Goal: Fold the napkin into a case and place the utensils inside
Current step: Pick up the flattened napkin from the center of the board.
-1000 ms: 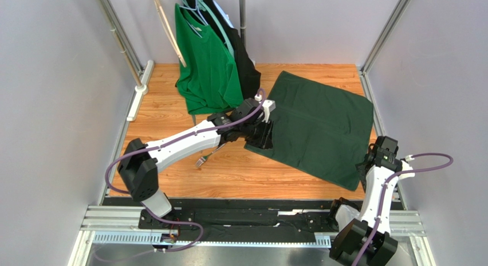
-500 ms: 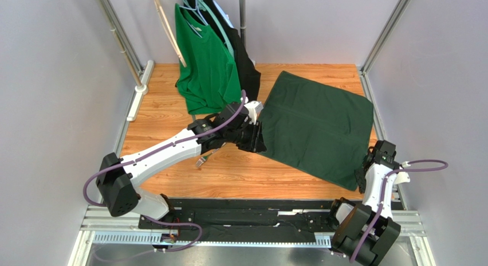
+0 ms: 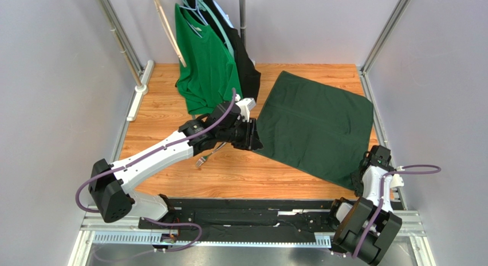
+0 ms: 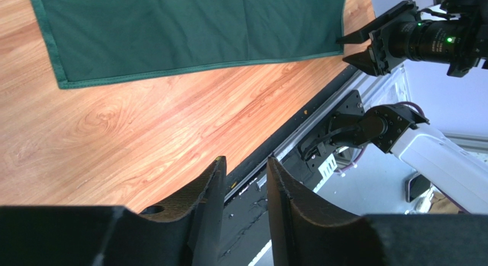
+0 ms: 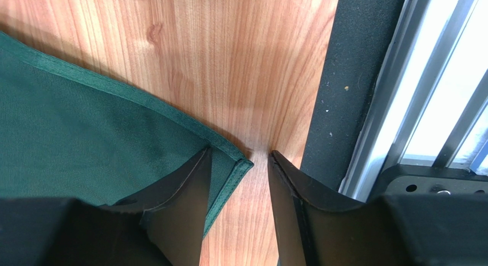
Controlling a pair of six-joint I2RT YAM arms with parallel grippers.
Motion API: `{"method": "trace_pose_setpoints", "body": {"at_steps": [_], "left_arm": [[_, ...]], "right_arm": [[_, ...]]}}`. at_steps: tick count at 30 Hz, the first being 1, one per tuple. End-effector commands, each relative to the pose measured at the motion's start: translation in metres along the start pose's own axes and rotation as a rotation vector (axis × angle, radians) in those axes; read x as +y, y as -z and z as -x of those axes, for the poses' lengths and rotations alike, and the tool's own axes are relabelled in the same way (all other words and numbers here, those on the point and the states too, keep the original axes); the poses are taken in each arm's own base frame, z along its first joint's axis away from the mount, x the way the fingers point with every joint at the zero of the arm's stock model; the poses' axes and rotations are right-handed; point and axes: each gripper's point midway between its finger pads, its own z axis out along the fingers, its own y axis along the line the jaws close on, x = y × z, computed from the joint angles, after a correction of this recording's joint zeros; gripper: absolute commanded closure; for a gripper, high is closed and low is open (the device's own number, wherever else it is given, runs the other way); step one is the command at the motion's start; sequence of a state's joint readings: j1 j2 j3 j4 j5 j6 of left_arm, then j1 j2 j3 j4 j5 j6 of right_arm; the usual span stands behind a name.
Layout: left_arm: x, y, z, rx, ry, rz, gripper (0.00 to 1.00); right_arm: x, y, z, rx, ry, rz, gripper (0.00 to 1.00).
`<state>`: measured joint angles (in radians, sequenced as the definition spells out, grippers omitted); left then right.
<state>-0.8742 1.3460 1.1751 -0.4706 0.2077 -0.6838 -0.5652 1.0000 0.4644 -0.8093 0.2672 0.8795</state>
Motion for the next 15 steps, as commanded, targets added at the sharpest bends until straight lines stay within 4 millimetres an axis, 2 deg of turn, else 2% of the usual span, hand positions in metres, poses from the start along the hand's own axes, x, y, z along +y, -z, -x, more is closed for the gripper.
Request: {"method": "trace_pose_setpoints", "body": {"at_steps": [1, 5, 9, 11, 12, 15], "left_arm": [[0.003, 0.014, 0.013, -0.059, 0.023, 0.003, 0.57], [0.031, 0.018, 0.013, -0.087, 0.074, 0.064, 0.48], [0.067, 0.023, 0.018, -0.125, 0.145, 0.149, 0.44], [0.082, 0.019, 0.015, -0.130, 0.168, 0.184, 0.41], [0.089, 0.016, 0.013, -0.125, 0.188, 0.199, 0.37], [0.106, 0.003, 0.009, -0.114, 0.224, 0.232, 0.28]], "right_arm": [[0.012, -0.010, 0.000, 0.005, -0.057, 0.031, 0.55], [0.011, -0.018, -0.006, 0.027, -0.046, 0.023, 0.64], [0.015, -0.013, 0.000, 0.003, -0.039, 0.049, 0.87], [0.016, -0.010, 0.002, -0.011, -0.038, 0.064, 0.92], [0.015, -0.008, 0.002, -0.017, -0.036, 0.071, 1.00], [0.016, 0.006, 0.010, -0.046, -0.030, 0.094, 1.00]]}}
